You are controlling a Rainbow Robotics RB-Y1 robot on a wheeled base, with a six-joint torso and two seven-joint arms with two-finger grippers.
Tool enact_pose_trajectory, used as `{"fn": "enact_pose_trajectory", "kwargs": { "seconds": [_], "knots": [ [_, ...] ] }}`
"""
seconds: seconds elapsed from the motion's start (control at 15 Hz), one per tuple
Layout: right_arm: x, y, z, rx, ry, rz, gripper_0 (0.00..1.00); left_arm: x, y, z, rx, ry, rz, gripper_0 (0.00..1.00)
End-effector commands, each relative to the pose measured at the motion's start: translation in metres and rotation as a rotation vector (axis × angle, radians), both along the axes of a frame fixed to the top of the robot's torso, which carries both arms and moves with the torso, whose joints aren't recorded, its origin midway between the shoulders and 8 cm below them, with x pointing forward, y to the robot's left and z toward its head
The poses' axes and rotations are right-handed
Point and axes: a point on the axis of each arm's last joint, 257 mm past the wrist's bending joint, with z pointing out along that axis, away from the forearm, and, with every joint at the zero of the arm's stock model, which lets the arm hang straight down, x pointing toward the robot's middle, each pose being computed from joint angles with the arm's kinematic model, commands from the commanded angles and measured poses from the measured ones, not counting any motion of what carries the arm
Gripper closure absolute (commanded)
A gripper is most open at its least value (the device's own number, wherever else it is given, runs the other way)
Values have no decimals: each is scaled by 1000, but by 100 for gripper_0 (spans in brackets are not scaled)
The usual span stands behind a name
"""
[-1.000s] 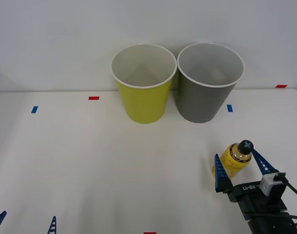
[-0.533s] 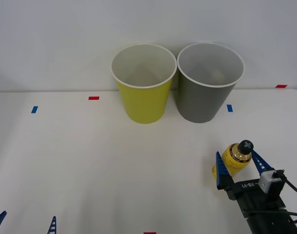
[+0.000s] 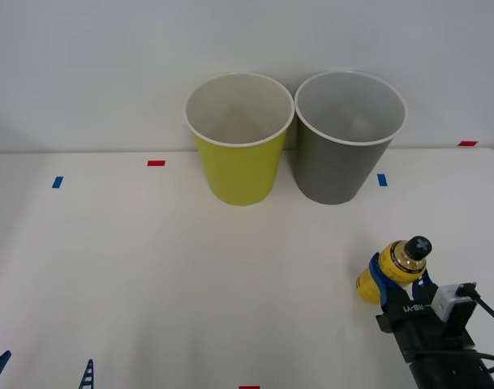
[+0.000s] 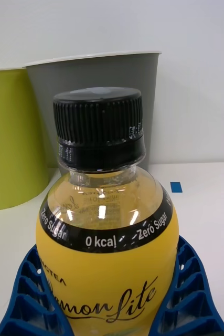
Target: Put cans in the gray bin and PET bottles in the light green bin.
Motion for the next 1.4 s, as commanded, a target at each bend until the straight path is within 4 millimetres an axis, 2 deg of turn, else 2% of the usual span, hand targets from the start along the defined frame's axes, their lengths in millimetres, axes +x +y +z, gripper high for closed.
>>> {"fn": "enact_pose_trajectory", "kwargs": {
  "seconds": [0.07,0.27,0.53,0.8,1.07,1.27,1.4],
  "knots": [
    [0,2,2,-3,28,5,89,0,0,0,0,0,0,0],
    [-4,14,29,-7,102,25,89,0,0,0,0,0,0,0],
    [2,28,72,-7,36,95,91,0,0,0,0,0,0,0],
    [14,58,109,-10,70,164,93,0,0,0,0,0,0,0],
    [43,102,152,90,73,262,93,0,0,0,0,0,0,0],
    [65,122,174,116,90,257,95,0,0,0,0,0,0,0],
    [69,134,186,148,100,259,96,0,0,0,0,0,0,0]
  ]
}}
